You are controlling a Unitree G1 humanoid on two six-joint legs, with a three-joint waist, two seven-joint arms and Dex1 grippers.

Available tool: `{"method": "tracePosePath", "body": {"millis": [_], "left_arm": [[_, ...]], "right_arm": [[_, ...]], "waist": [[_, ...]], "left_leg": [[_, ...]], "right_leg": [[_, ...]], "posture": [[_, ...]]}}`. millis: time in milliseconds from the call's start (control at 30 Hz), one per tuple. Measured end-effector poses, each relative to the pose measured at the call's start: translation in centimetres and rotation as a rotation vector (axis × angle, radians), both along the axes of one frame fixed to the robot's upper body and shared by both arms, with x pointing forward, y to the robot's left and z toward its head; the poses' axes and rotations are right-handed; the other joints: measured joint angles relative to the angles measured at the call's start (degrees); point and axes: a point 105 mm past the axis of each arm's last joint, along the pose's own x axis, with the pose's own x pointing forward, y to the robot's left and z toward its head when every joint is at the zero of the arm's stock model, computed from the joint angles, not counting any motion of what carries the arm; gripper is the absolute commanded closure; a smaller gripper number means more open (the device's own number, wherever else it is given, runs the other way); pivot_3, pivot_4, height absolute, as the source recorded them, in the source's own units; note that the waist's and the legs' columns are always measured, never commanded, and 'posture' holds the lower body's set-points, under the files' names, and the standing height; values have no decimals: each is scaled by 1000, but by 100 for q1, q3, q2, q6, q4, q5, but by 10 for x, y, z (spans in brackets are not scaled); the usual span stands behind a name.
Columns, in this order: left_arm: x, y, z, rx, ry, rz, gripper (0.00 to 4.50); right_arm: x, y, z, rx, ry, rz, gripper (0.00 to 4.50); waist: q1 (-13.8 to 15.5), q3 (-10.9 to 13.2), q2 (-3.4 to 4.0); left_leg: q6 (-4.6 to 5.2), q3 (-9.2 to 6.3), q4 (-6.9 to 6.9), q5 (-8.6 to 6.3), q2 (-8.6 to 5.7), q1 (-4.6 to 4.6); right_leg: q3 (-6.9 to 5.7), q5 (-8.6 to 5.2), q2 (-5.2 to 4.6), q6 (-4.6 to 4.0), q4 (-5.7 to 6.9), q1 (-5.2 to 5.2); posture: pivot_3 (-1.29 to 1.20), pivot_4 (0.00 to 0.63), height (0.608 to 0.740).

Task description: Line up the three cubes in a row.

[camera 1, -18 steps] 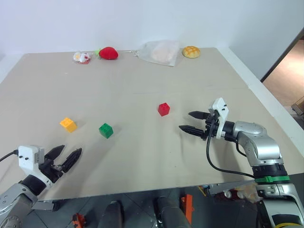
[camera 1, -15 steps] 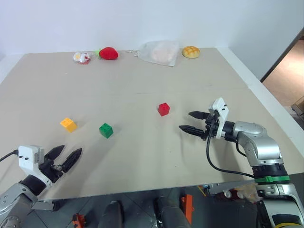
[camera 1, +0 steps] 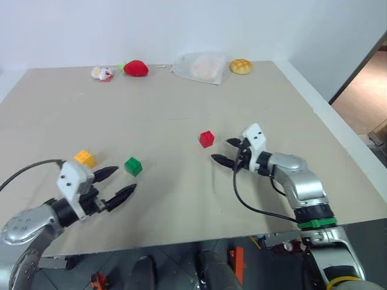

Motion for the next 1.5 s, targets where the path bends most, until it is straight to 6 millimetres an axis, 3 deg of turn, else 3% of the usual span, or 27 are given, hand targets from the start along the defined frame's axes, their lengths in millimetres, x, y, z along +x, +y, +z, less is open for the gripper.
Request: {"method": "tracePosePath", "body": {"millis": [233,533,567,633,833,933,1033,1100,1233,1333,1500], "left_arm": [[13,-20,21,1,-72,-84,529],[20,-28,22,-37,-70,-96,529],[20,-28,21,-40,-68,-93,493],[21,-28,20,-42,-67,-84,493],[21,-27,16,-58,-53,-57,493],[19,-26,13,-62,-41,-47,493],[16,-21,10,-80,-1,-49,493],[11,-14,8,-56,28,-62,493],[9,-6,6,-14,62,-84,493],[8,-4,4,-11,77,-94,493],[9,-2,2,-14,88,-92,493]], "right_arm": [[17,17,-2,-12,-14,-22,0],[38,29,-6,-22,-17,-84,0],[40,32,-7,-25,-20,-90,532],[42,35,-7,-24,-28,-96,1043],[46,34,-6,-15,-32,-103,3197],[47,30,-6,-24,-30,-86,3227],[36,27,-2,-52,-32,57,3227],[9,24,0,-87,-18,293,3227],[-28,19,-9,-157,68,590,3227],[-36,19,-8,-163,84,671,3227],[-30,20,-5,-177,60,699,3227]], "waist": [[-8,-1,-1],[-8,0,-1],[-9,-1,-1],[-9,-1,-1],[-10,-1,-1],[-10,-1,-1],[-9,0,0],[-1,0,0],[1,0,0],[-26,0,0],[-27,0,0]], "left_leg": [[1,1,4,1,0,2],[1,0,1,1,0,-1],[2,-1,2,1,1,0],[2,-1,3,1,1,0],[2,0,4,2,1,0],[3,-1,4,2,1,0],[3,0,5,2,0,-1],[3,-2,0,1,1,0],[3,-1,3,1,2,4],[4,1,8,3,3,14],[6,1,9,7,4,15]], "right_leg": [[10,5,5,6,2,3],[14,5,9,8,3,3],[14,6,10,8,3,4],[14,7,10,9,3,4],[17,9,10,11,3,5],[16,9,11,10,5,5],[17,8,10,11,4,4],[15,3,11,12,4,5],[14,3,11,8,5,6],[15,12,15,0,8,6],[15,15,16,-3,11,6]], "posture": [[0,150,740],[0,150,740],[0,150,740],[0,150,740],[0,150,740],[0,150,740],[0,150,740],[0,150,740],[0,150,740],[0,150,740],[0,150,740]]}}
